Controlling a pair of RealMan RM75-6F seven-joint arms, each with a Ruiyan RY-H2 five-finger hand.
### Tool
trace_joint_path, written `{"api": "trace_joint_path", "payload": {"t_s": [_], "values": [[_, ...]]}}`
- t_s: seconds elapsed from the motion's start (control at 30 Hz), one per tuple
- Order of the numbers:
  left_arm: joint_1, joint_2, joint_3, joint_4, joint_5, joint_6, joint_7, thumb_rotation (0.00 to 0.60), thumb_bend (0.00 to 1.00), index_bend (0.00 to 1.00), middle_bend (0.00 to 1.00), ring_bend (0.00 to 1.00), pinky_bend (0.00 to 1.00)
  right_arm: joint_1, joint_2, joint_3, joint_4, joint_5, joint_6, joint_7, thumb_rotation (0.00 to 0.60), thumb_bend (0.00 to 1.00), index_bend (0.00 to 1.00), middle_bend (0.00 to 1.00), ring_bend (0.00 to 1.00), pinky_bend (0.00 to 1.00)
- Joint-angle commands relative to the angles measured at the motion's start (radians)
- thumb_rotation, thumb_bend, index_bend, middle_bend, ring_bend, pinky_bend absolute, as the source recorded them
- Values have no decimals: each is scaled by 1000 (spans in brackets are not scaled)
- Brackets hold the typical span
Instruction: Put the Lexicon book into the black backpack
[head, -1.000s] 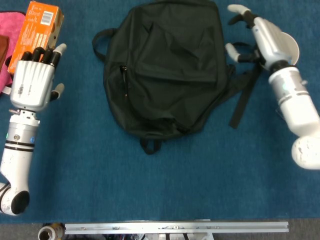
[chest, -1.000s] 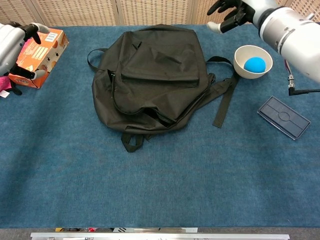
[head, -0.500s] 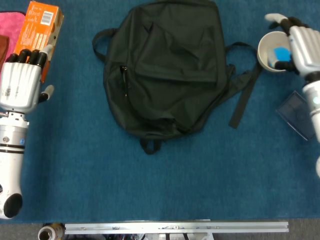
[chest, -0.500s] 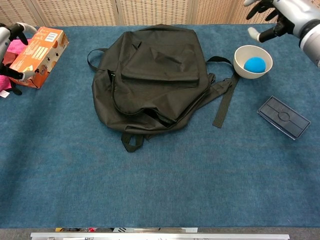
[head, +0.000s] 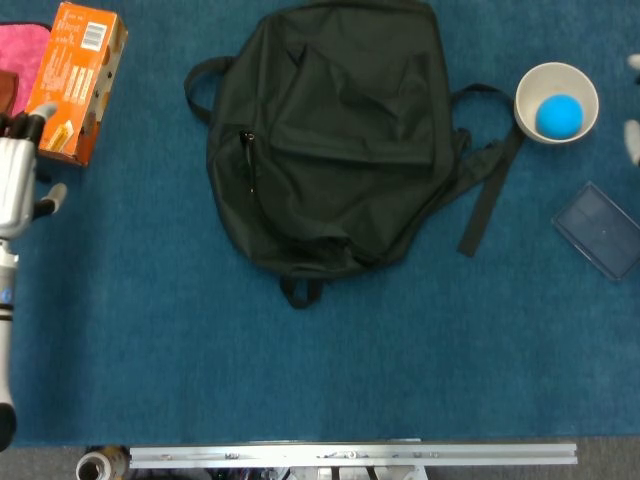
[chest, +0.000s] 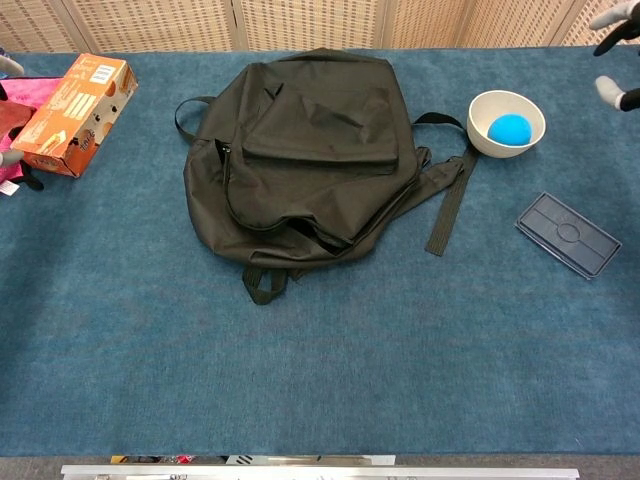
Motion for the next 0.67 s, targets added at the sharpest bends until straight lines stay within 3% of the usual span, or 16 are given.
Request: {"api": "trace_joint_path", "payload": {"t_s": [0.03,0.67], "values": [[20,26,11,-27,-12,4,-6,600,147,215,367,294,380,-43,22,-14,-5,-31,26,21,600,404,223,336,188,243],[138,125,76,-148,34,110,-31,600,147,224,370,294,376,-219,63,-42,-27,-177,127,83,600,404,223,345,191,255]]}}
